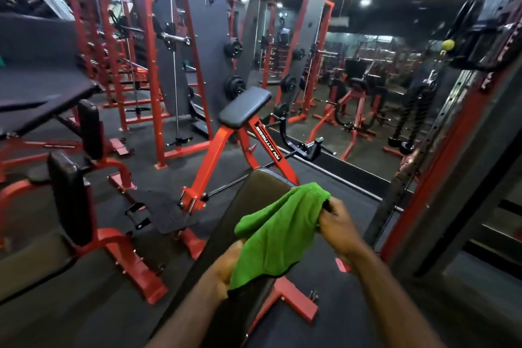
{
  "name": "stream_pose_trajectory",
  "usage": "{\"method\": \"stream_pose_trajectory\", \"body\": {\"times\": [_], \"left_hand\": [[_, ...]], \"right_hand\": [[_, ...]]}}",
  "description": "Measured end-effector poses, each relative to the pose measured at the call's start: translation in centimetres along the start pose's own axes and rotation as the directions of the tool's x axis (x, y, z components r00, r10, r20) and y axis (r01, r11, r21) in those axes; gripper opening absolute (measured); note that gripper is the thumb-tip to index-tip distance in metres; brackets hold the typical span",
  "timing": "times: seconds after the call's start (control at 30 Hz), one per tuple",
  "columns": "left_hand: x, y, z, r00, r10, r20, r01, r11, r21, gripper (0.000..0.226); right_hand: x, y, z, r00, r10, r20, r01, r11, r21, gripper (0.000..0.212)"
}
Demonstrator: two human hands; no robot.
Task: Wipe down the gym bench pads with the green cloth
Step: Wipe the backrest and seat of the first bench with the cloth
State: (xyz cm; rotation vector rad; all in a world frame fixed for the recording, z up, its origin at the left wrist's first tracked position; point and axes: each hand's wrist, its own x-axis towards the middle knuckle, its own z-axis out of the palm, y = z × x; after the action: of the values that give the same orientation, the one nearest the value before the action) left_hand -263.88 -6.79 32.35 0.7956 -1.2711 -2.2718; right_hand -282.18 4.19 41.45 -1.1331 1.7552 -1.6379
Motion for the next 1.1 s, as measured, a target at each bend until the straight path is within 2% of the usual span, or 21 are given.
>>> {"method": "stream_pose_trajectory", "body": {"times": [0.07,0.13,0.2,0.27,0.3,0.33,0.4,0.47,0.5,0.57,0.63,0.7,0.77,0.8,0.87,0.93,0.97,1.03,1.1], "left_hand": [[1.9,0.7,-1.3,0.992,0.126,0.017,-0.125,0.991,-0.048,0.042],[2.7,2.1,-2.5,0.972,0.219,-0.081,-0.22,0.975,-0.011,0.036],[3.5,3.5,-4.2,0.922,0.348,-0.167,-0.333,0.936,0.112,0.025],[3.7,4.7,-5.7,0.886,0.433,-0.169,-0.4,0.895,0.195,0.034],[3.9,5.2,-6.7,0.875,0.454,-0.167,-0.422,0.885,0.197,0.04],[3.9,5.8,-7.4,0.865,0.472,-0.17,-0.445,0.878,0.176,0.042],[3.6,6.8,-8.5,0.839,0.519,-0.163,-0.505,0.855,0.119,0.042],[3.5,7.6,-9.1,0.833,0.539,-0.122,-0.513,0.836,0.192,0.045],[3.7,7.8,-9.3,0.826,0.554,-0.1,-0.513,0.814,0.274,0.047],[4.2,7.7,-9.3,0.799,0.591,-0.111,-0.495,0.751,0.436,0.046],[4.9,7.3,-9.1,0.737,0.661,-0.14,-0.47,0.65,0.597,0.035],[5.7,6.8,-9.2,0.676,0.724,-0.138,-0.447,0.551,0.705,0.023],[6.6,6.4,-9.4,0.638,0.754,-0.156,-0.432,0.518,0.738,0.019],[7.0,6.3,-9.4,0.645,0.745,-0.169,-0.426,0.535,0.73,0.017],[7.7,6.6,-9.3,0.685,0.708,-0.174,-0.428,0.583,0.69,0.013],[8.6,6.6,-9.7,0.698,0.693,-0.181,-0.422,0.603,0.677,0.017],[9.1,6.6,-9.8,0.702,0.687,-0.185,-0.427,0.615,0.663,0.024],[10.0,6.3,-10.0,0.714,0.672,-0.197,-0.433,0.645,0.63,0.036],[10.7,6.0,-9.7,0.72,0.66,-0.214,-0.448,0.678,0.583,0.036]], "right_hand": [[1.2,0.7,0.0,0.998,0.051,0.046,-0.058,0.986,0.159,0.04],[2.2,1.1,-0.1,0.996,0.048,0.075,-0.069,0.95,0.304,0.045],[3.0,1.3,-0.2,0.996,0.043,0.082,-0.076,0.889,0.452,0.056],[3.9,1.9,-0.3,0.996,0.057,0.075,-0.089,0.837,0.541,0.07],[4.5,2.2,-0.1,0.996,0.068,0.059,-0.089,0.842,0.532,0.068],[4.8,2.5,-0.1,0.996,0.08,0.039,-0.089,0.873,0.479,0.062],[5.5,2.6,-0.1,0.993,0.111,0.03,-0.115,0.96,0.257,0.056],[5.9,2.0,-0.4,0.982,0.151,0.115,-0.144,0.988,-0.063,0.073],[6.1,1.4,-0.6,0.961,0.197,0.192,-0.144,0.955,-0.259,0.079],[6.8,0.2,-0.6,0.886,0.347,0.309,-0.081,0.77,-0.633,0.079],[7.7,-0.3,-0.1,0.841,0.423,0.337,0.055,0.554,-0.831,0.066],[8.6,-0.2,0.6,0.881,0.364,0.303,0.145,0.403,-0.904,0.041],[9.4,0.7,0.8,0.942,0.231,0.242,0.158,0.332,-0.93,0.032],[9.6,1.3,0.7,0.958,0.178,0.226,0.144,0.382,-0.913,0.03],[9.9,2.1,0.3,0.959,0.142,0.246,0.113,0.602,-0.791,0.022],[9.8,2.9,-0.1,0.932,0.156,0.327,0.059,0.825,-0.563,0.023],[9.7,3.3,-0.3,0.929,0.151,0.339,0.019,0.893,-0.449,0.028],[9.6,3.7,-0.2,0.936,0.154,0.316,-0.049,0.947,-0.317,0.048],[9.6,3.8,-0.2,0.928,0.191,0.319,-0.082,0.942,-0.326,0.057]]}}
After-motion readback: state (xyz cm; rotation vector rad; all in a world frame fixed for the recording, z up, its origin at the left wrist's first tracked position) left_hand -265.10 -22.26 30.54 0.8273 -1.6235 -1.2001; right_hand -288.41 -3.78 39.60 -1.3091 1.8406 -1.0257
